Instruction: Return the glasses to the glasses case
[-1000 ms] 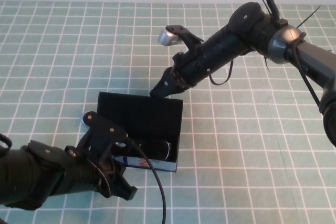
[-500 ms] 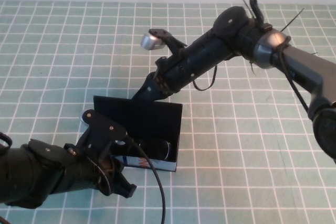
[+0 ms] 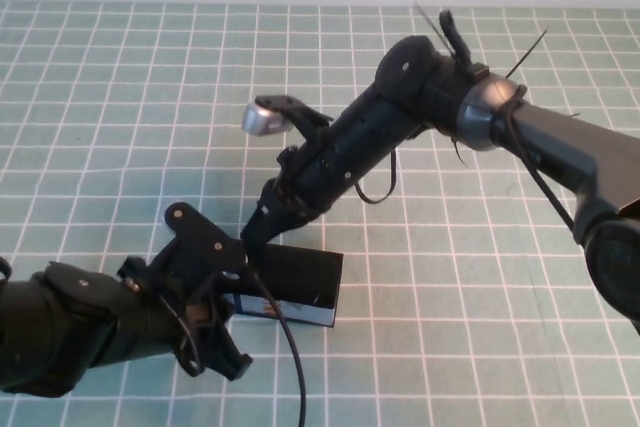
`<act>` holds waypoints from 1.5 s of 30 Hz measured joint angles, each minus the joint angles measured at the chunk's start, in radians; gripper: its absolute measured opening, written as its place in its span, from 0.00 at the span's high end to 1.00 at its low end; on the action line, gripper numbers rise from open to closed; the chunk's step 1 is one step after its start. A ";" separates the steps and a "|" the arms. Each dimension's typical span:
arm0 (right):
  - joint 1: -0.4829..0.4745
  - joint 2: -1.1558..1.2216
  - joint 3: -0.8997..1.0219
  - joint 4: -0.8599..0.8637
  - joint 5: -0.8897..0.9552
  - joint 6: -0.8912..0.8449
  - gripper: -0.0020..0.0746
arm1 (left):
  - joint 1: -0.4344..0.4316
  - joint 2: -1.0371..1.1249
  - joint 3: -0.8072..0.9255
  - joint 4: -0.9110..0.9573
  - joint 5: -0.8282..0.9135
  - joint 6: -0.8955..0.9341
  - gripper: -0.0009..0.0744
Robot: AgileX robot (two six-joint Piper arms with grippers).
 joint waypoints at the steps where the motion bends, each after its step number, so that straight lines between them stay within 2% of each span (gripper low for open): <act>1: 0.000 0.000 0.012 -0.002 0.000 0.000 0.99 | 0.000 -0.013 0.000 0.006 0.000 0.032 0.99; 9: 0.002 -0.003 0.031 -0.003 -0.002 -0.012 0.99 | 0.000 -0.159 0.000 0.159 0.085 0.292 0.99; 14: 0.002 -0.023 0.028 -0.058 -0.002 -0.037 0.99 | 0.000 -0.297 0.000 0.313 0.073 0.328 0.99; 20: -0.029 -0.124 -0.035 -0.234 0.006 -0.006 0.99 | 0.009 -0.456 0.000 0.355 -0.026 0.332 0.99; 24: -0.071 -0.242 -0.062 -0.294 0.012 0.026 0.99 | 0.084 -0.533 0.000 0.357 -0.005 0.332 0.99; 28: -0.106 -0.373 -0.064 -0.339 0.021 0.066 0.99 | 0.212 -0.595 0.000 0.371 0.103 0.316 0.99; 32: -0.122 -0.509 -0.064 -0.357 0.030 0.079 0.99 | 0.402 -0.618 -0.002 0.441 0.376 0.142 0.99; 35: -0.122 -0.591 -0.066 -0.357 0.041 0.080 0.99 | 0.491 -0.612 -0.049 0.540 0.627 0.001 0.99; 38: -0.122 -0.673 -0.066 -0.356 0.047 0.088 0.99 | 0.508 -0.594 -0.152 0.687 0.873 -0.148 0.99; 40: -0.122 -0.715 -0.067 -0.356 0.049 0.104 0.99 | 0.499 -0.585 -0.226 0.800 0.974 -0.291 0.99; 45: -0.122 -0.840 -0.018 -0.411 0.053 0.194 0.99 | 0.493 -0.583 -0.374 1.041 0.981 -0.676 0.99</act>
